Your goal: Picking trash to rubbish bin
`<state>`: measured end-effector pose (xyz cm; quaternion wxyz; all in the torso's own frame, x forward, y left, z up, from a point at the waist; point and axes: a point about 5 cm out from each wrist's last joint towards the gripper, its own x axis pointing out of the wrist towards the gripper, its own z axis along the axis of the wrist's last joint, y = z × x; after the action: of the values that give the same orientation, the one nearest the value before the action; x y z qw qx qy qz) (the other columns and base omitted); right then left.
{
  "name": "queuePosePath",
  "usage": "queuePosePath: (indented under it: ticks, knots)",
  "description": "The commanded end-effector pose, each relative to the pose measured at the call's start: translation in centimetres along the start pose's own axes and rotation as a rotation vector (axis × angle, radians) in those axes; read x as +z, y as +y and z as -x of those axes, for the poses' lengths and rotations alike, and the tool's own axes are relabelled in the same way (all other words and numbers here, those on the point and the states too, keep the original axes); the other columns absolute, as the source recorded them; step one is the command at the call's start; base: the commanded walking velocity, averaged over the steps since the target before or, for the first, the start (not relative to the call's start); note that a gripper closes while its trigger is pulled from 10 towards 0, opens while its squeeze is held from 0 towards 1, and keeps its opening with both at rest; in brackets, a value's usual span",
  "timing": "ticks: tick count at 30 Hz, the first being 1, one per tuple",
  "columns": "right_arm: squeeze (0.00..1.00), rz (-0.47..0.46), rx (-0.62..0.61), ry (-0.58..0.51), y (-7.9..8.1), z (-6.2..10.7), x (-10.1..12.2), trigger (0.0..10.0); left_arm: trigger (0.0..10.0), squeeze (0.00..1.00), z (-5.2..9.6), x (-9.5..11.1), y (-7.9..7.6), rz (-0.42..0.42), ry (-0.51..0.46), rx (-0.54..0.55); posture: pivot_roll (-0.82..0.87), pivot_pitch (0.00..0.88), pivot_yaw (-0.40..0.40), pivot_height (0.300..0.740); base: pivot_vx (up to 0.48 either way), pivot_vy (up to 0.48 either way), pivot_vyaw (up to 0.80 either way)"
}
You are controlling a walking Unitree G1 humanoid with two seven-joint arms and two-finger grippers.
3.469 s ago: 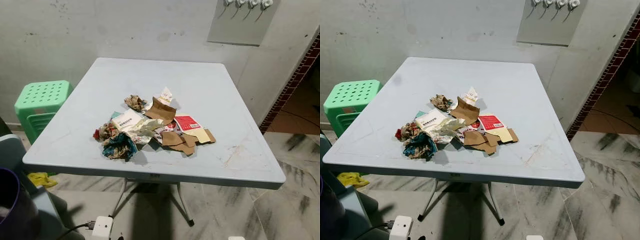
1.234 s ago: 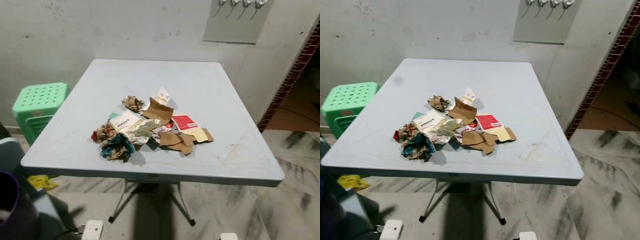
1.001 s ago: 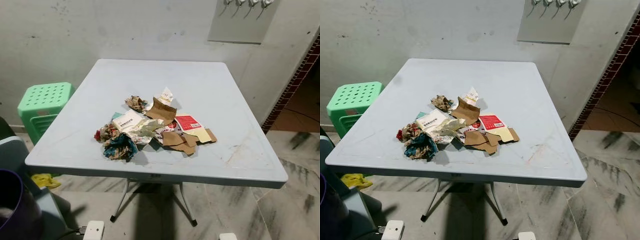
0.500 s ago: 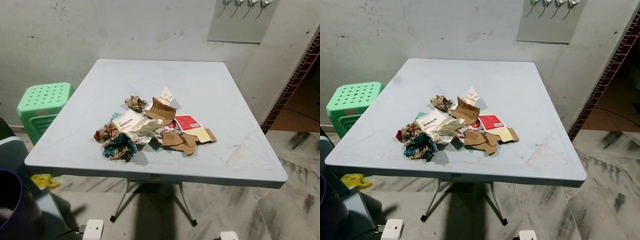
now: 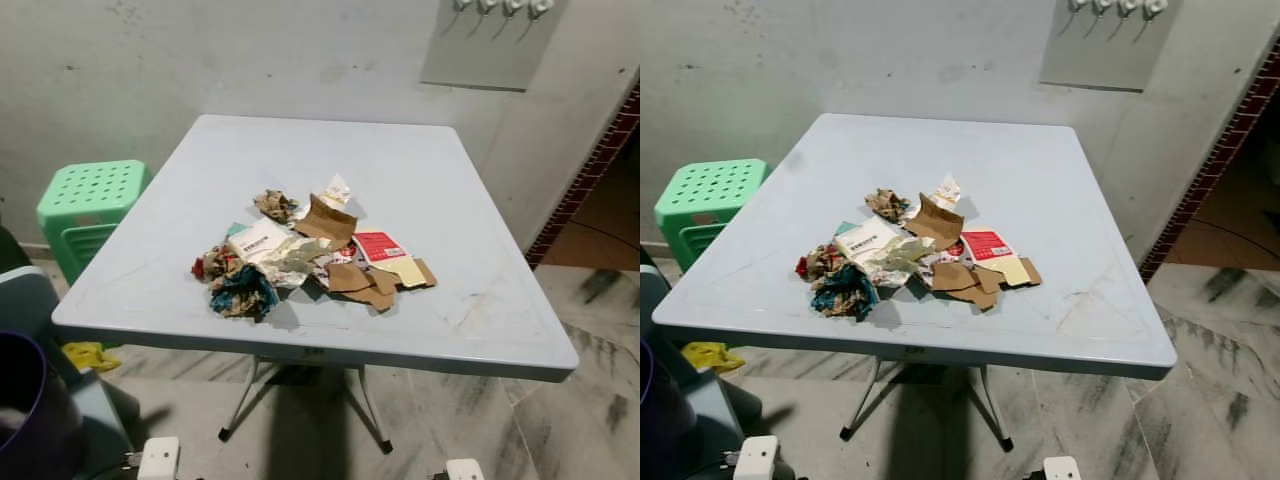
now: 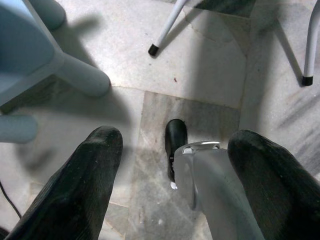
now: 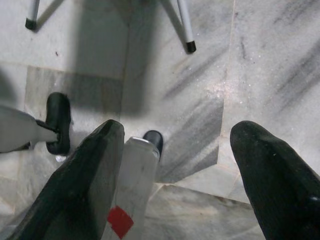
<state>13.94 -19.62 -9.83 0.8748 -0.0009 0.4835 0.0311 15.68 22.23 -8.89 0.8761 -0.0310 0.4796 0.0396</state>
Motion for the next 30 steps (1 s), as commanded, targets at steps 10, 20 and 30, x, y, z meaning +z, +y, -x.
queuePosePath:
  ticks: [10, 20, 30]
  knots:
    - [0.00, -0.038, -0.002, -0.029, 0.4, 0.2, -0.5, 10.0, 10.0, 0.00, -0.1, 0.0, -0.7, -0.051, 0.005, -0.035, -0.03, 0.000, 0.008, 0.740, 0.000, 0.000, 0.00]
    - [0.00, -0.031, -0.012, -0.031, 0.3, 0.1, -0.3, 10.0, 10.0, 0.00, -0.4, 1.0, -1.8, -0.049, -0.027, -0.079, -0.03, 0.000, -0.010, 0.740, 0.000, 0.000, 0.00]
    - [0.00, -0.028, -0.008, -0.041, 0.2, 0.0, 0.2, 10.0, 10.0, 0.00, -0.5, 0.9, -2.5, -0.054, -0.025, -0.092, -0.01, 0.000, -0.022, 0.740, -0.199, 0.000, 0.00]
